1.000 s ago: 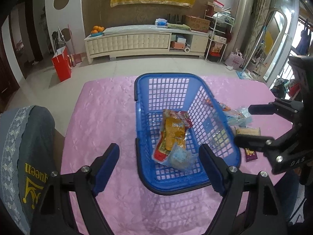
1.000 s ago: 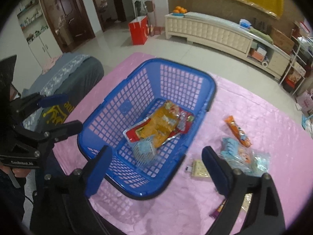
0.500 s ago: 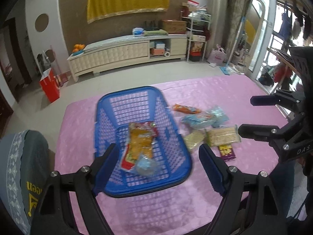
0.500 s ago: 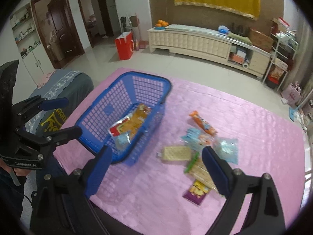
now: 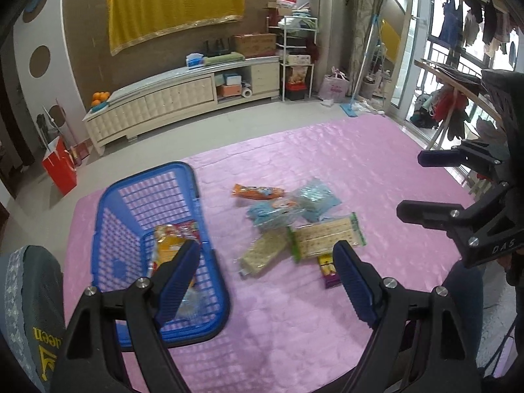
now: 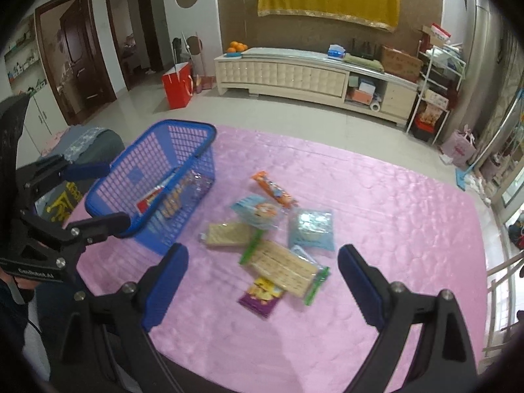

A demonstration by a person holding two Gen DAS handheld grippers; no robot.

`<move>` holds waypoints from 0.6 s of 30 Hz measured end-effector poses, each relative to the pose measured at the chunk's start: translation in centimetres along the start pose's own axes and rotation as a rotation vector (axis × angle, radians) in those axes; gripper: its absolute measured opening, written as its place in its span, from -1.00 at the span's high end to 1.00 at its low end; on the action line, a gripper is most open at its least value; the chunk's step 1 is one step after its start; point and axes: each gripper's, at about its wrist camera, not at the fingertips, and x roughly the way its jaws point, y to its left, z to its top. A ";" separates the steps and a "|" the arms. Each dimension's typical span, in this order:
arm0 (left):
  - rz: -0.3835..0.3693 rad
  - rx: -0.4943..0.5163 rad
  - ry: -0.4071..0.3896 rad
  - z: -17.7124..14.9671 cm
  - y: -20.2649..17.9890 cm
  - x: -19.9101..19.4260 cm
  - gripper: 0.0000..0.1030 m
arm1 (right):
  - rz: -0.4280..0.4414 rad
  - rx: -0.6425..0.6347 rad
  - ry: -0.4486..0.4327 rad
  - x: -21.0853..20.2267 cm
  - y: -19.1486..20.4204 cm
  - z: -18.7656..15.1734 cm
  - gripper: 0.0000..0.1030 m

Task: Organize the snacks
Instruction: 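Withdraw both tools from the basket back toward the remaining snacks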

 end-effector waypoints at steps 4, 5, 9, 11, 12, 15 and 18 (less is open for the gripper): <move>-0.008 -0.009 0.001 -0.4 -2.2 1.5 -0.58 | -0.003 -0.058 -0.015 0.4 -1.1 -1.5 -0.84; -0.013 -0.016 0.010 -0.6 -2.5 2.0 -0.58 | 0.003 -0.079 -0.015 0.8 -1.3 -1.9 -0.84; 0.007 -0.027 0.052 -1.8 -4.1 4.6 -0.58 | 0.020 -0.137 0.021 2.8 -2.5 -3.4 -0.84; 0.017 -0.031 0.063 -2.4 -4.8 5.4 -0.58 | 0.039 -0.155 0.047 4.1 -3.1 -4.2 -0.84; 0.016 -0.037 0.072 -2.7 -5.1 5.9 -0.58 | 0.044 -0.161 0.052 4.6 -3.3 -4.5 -0.84; 0.018 -0.043 0.105 -3.6 -5.9 7.5 -0.58 | 0.061 -0.196 0.065 6.2 -3.9 -5.2 -0.84; 0.020 -0.037 0.135 -4.3 -6.7 9.0 -0.58 | 0.096 -0.252 0.064 7.6 -4.2 -5.7 -0.84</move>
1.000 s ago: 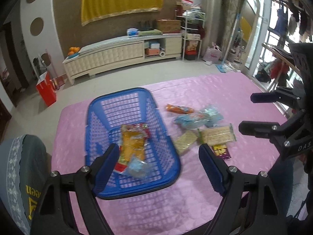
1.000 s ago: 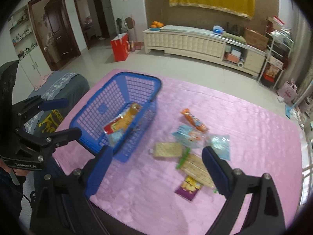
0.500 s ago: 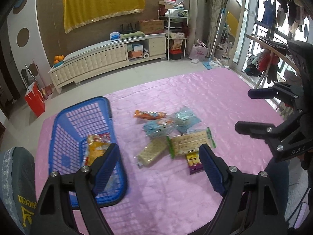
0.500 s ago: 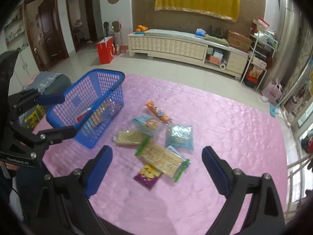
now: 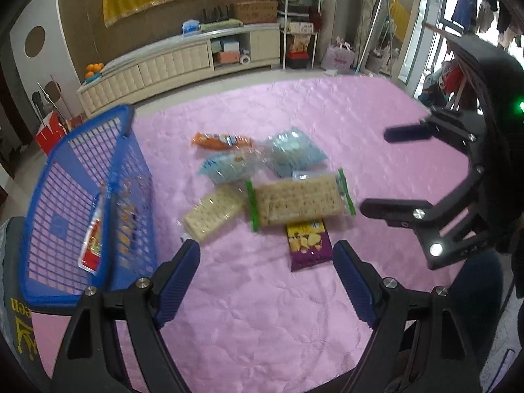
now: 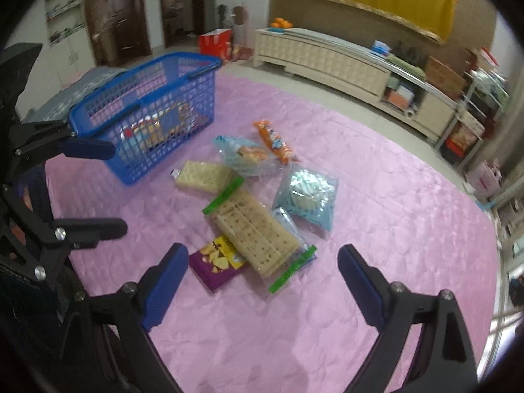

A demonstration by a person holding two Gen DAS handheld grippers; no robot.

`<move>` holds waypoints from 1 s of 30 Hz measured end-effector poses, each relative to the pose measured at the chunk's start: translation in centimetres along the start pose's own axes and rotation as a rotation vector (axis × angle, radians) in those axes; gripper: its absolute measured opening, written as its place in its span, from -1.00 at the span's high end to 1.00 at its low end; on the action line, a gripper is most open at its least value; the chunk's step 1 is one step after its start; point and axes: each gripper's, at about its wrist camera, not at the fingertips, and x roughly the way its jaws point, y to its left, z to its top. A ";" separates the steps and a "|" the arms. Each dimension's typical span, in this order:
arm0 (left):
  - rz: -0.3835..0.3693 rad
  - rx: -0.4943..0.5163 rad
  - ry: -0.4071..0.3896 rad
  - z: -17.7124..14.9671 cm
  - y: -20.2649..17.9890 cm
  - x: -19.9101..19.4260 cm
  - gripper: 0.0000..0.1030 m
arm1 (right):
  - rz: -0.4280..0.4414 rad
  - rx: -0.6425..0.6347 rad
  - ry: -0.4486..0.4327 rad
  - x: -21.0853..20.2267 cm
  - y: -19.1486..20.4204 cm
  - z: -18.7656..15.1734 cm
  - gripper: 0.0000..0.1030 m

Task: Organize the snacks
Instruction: 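Withdraw both tools from the basket back toward the remaining snacks, then lower the right tool onto the large saltine cracker pack and close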

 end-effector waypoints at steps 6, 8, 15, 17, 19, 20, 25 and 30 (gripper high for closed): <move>0.017 0.029 0.065 -0.4 -0.6 3.2 -0.58 | -0.030 -0.149 0.004 3.0 0.4 -0.3 -0.84; 0.022 0.028 0.083 -0.4 -0.5 4.1 -0.58 | -0.028 -0.184 0.009 4.2 0.6 -0.3 -0.84; 0.043 0.040 0.122 -0.5 -0.1 7.1 -0.58 | 0.022 -0.326 0.043 8.1 1.3 -0.3 -0.84; 0.053 0.057 0.136 -0.5 0.0 7.8 -0.58 | 0.038 -0.336 0.059 9.2 1.1 -0.2 -0.84; 0.059 0.059 0.143 -0.6 0.3 8.3 -0.58 | 0.043 -0.342 0.066 10.1 1.0 -0.1 -0.78; 0.059 0.056 0.146 -0.6 0.5 8.5 -0.58 | 0.043 -0.342 0.074 10.4 1.0 0.0 -0.70; 0.056 0.023 0.165 -0.8 1.5 9.3 -0.58 | 0.092 -0.359 0.091 11.0 1.6 0.8 -0.46; 0.045 -0.004 0.164 -1.0 1.9 9.0 -0.58 | 0.068 -0.392 0.057 10.4 1.9 -0.1 -0.20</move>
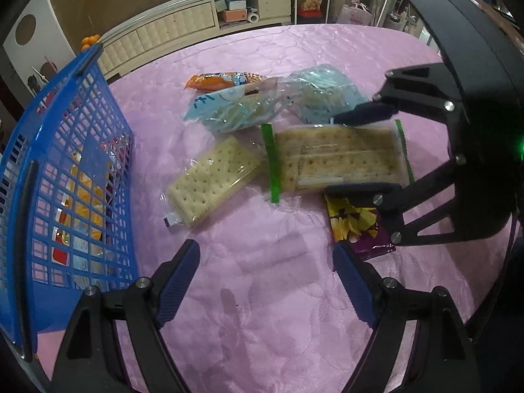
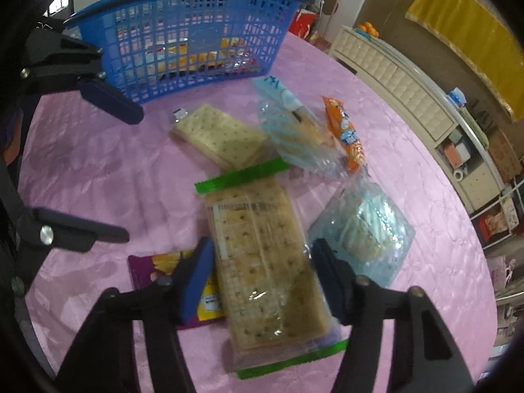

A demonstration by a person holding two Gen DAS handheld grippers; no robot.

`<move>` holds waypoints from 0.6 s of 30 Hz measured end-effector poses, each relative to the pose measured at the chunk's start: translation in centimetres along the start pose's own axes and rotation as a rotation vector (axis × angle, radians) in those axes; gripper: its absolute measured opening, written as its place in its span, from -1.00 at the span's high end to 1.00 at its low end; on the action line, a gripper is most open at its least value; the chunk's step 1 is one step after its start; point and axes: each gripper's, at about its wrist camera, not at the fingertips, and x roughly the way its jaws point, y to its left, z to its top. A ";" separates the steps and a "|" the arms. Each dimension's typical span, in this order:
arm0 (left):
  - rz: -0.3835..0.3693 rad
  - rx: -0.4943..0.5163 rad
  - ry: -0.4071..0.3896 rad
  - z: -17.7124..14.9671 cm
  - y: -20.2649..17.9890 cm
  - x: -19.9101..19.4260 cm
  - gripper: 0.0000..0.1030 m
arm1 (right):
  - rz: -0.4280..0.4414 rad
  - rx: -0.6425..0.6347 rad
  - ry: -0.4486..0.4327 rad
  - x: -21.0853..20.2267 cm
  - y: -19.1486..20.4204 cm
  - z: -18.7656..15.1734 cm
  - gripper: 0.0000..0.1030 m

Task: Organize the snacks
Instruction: 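Lower the right tool onto the large saltine cracker pack and close, then grasp the purple-and-yellow chip bag with the left tool while the right tool holds the crackers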

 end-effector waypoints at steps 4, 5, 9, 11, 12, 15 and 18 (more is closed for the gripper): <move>-0.019 -0.014 -0.011 -0.1 -0.1 -1.0 -0.58 | 0.008 0.072 -0.004 -0.7 -0.7 -0.5 -0.15; -0.019 -0.012 -0.015 -0.1 -0.3 -1.3 -0.58 | 0.005 0.099 -0.003 -1.0 -0.9 -0.6 -0.15; -0.030 -0.007 -0.030 0.0 -0.7 -2.3 -0.58 | -0.015 0.186 -0.018 -2.7 -1.4 -1.3 -0.15; -0.035 -0.002 -0.034 0.1 -0.8 -2.8 -0.58 | -0.033 0.264 -0.012 -3.9 -2.2 -1.8 -0.15; -0.037 0.000 -0.037 0.2 -0.9 -3.0 -0.58 | -0.039 0.316 0.006 -4.1 -2.6 -2.1 -0.15; -0.058 0.005 -0.031 0.6 -1.1 -3.5 -0.58 | -0.079 0.447 0.021 -5.0 -3.3 -3.2 -0.15; -0.085 0.004 -0.014 1.0 -1.3 -3.1 -0.58 | -0.108 0.534 0.012 -6.3 -3.5 -4.4 -0.15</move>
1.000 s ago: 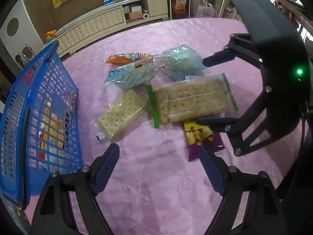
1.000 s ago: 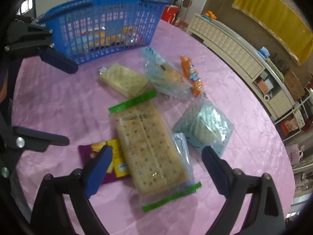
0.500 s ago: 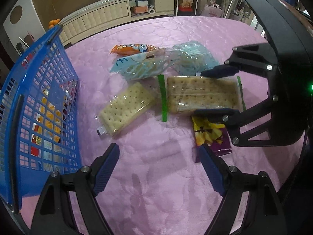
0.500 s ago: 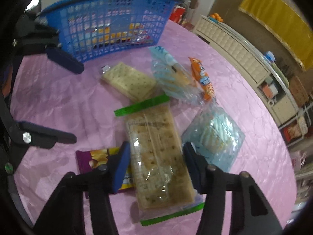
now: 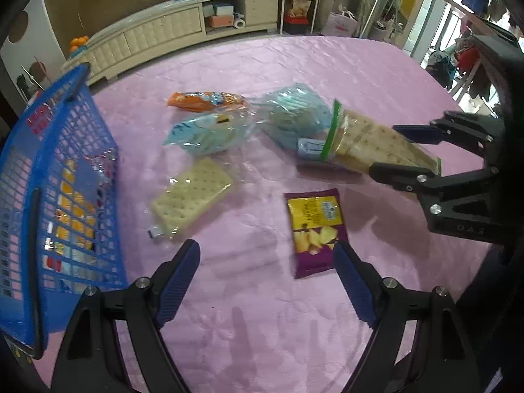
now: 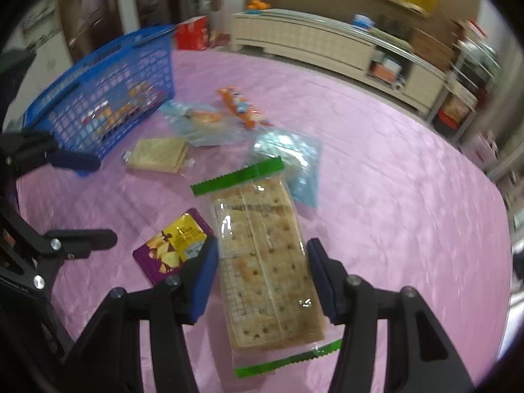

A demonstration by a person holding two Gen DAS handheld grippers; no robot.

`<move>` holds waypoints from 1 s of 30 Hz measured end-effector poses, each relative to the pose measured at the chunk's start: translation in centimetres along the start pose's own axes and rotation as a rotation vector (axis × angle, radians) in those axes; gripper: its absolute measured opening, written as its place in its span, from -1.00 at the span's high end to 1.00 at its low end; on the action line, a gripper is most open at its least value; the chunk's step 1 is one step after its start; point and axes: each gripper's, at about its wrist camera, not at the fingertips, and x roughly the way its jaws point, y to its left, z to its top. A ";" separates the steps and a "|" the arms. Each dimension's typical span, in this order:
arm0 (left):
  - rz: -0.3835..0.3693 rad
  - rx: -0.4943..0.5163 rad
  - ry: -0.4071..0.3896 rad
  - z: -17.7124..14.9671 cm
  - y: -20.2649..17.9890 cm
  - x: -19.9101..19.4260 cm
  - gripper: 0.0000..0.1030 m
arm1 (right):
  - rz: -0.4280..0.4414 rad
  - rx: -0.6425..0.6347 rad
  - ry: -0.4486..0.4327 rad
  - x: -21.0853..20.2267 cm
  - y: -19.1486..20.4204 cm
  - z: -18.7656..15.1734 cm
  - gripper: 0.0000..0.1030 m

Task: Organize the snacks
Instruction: 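Grasp the purple-and-yellow chip bag with the left tool while the right tool holds the crackers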

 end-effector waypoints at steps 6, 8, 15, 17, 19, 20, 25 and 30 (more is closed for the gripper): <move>-0.032 -0.009 0.042 0.3 -1.1 1.4 -0.58 | 0.004 0.165 -0.009 -1.1 -1.2 -1.0 -0.15; -0.041 -0.004 0.065 0.4 -1.6 2.3 -0.58 | 0.003 0.176 -0.006 -1.0 -1.2 -1.5 -0.15; -0.026 0.017 0.111 0.5 -3.6 4.9 -0.58 | -0.012 0.185 0.008 -0.6 -1.7 -3.0 -0.15; -0.013 0.020 0.118 0.7 -3.9 5.6 -0.58 | 0.002 0.190 0.015 -0.5 -1.8 -3.4 -0.15; -0.001 0.017 0.124 0.8 -4.0 6.4 -0.58 | 0.002 0.190 0.016 -0.4 -1.9 -3.5 -0.15; -0.005 0.010 0.129 0.9 -4.1 6.6 -0.58 | -0.005 0.189 0.014 -0.4 -2.0 -3.5 -0.15; 0.001 0.003 0.141 1.8 -4.8 7.6 -0.51 | -0.016 0.193 0.004 -0.6 -2.4 -3.4 -0.15; 0.020 0.017 0.135 2.2 -6.0 7.4 -0.15 | -0.059 0.197 -0.028 -1.6 -3.0 -3.6 -0.15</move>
